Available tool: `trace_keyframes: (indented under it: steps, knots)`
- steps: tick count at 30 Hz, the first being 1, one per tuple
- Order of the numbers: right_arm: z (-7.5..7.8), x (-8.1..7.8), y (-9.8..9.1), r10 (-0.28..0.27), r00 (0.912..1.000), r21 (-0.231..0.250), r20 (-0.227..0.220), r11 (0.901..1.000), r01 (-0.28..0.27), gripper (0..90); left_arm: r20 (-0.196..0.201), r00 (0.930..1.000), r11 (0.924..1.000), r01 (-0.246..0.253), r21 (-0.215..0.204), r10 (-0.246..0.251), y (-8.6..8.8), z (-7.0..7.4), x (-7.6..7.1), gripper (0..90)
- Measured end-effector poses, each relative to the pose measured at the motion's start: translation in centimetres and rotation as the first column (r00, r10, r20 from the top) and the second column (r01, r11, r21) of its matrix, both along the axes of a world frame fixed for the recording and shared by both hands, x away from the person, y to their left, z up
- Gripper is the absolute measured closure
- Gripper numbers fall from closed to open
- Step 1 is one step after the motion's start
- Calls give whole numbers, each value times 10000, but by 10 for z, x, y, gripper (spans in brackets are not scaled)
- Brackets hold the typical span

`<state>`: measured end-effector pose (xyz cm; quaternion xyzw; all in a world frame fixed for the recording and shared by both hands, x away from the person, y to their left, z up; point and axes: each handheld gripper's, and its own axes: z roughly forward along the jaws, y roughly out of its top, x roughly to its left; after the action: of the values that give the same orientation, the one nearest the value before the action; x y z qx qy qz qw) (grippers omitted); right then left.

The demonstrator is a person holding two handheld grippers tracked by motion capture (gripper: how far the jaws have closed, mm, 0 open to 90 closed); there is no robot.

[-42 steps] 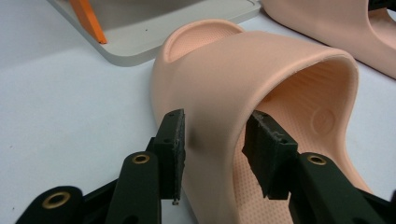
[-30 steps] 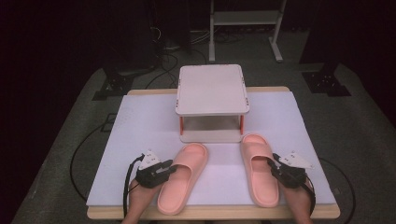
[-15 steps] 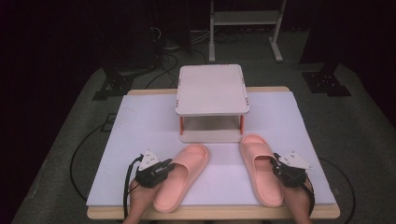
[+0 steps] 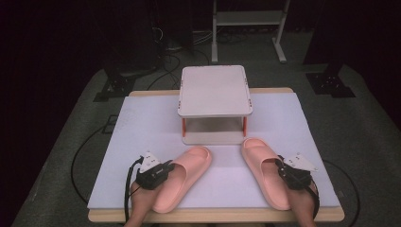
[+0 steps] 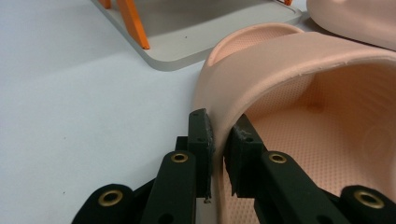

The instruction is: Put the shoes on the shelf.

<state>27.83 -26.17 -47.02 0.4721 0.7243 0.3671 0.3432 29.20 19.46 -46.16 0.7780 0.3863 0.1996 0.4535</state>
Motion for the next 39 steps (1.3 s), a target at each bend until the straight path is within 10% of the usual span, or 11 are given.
trace_keyframes:
  steps: [39]
  knots:
    - [14, -12, -8, 59, 9983, 842, 577, 9964, -107, 835, 710, 9954, 9912, -553, -1205, 641, 14, 16, -5, 828]
